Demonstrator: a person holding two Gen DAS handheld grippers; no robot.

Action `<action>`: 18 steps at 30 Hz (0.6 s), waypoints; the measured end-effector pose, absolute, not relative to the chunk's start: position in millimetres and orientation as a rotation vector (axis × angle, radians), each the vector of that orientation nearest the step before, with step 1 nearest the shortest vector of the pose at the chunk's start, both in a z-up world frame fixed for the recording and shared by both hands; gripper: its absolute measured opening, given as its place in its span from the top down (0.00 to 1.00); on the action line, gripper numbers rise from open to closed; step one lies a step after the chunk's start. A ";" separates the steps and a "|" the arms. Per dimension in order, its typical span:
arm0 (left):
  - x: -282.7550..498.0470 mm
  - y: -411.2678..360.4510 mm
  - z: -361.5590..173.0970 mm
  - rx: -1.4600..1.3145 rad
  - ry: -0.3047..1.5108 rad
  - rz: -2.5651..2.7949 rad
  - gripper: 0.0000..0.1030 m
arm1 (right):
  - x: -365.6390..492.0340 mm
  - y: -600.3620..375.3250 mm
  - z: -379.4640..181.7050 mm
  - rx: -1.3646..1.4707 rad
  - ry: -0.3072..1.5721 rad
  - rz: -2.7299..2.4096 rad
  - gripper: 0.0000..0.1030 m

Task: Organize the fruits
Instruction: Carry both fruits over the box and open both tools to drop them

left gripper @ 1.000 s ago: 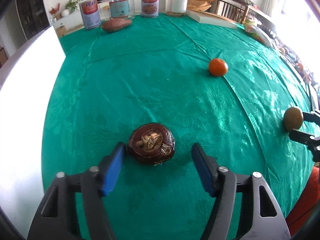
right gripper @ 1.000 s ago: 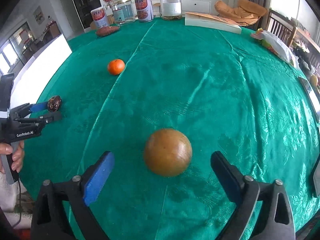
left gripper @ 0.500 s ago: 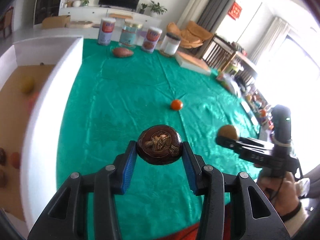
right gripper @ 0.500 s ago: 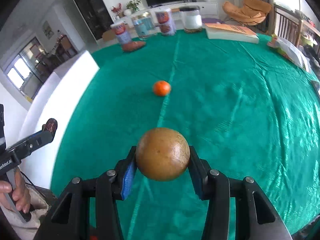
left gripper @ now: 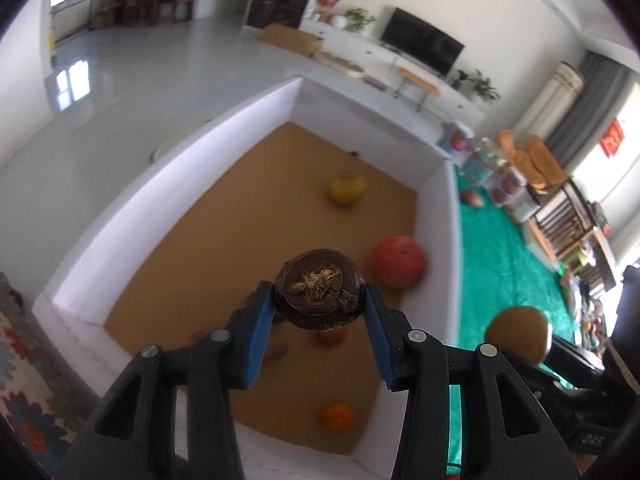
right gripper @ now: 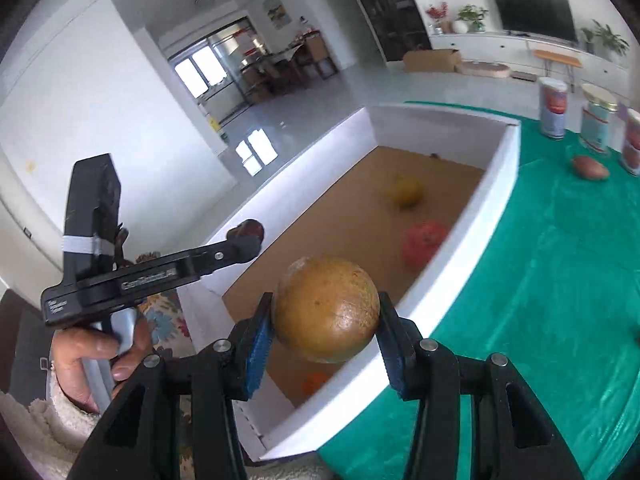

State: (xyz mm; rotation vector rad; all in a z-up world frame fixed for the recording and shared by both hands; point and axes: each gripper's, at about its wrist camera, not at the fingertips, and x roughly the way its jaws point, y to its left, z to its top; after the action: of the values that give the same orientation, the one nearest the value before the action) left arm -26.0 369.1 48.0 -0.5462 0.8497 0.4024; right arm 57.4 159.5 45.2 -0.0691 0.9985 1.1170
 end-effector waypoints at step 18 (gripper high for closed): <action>-33.1 351.0 42.9 -0.384 0.762 0.600 0.13 | 49.0 170.0 36.3 -0.249 0.808 1.021 0.12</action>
State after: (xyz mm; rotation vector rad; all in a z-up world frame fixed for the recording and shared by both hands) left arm -33.1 350.9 42.9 -0.3835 0.7617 0.6002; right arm 49.0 170.0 36.3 -0.2486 0.8084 1.0215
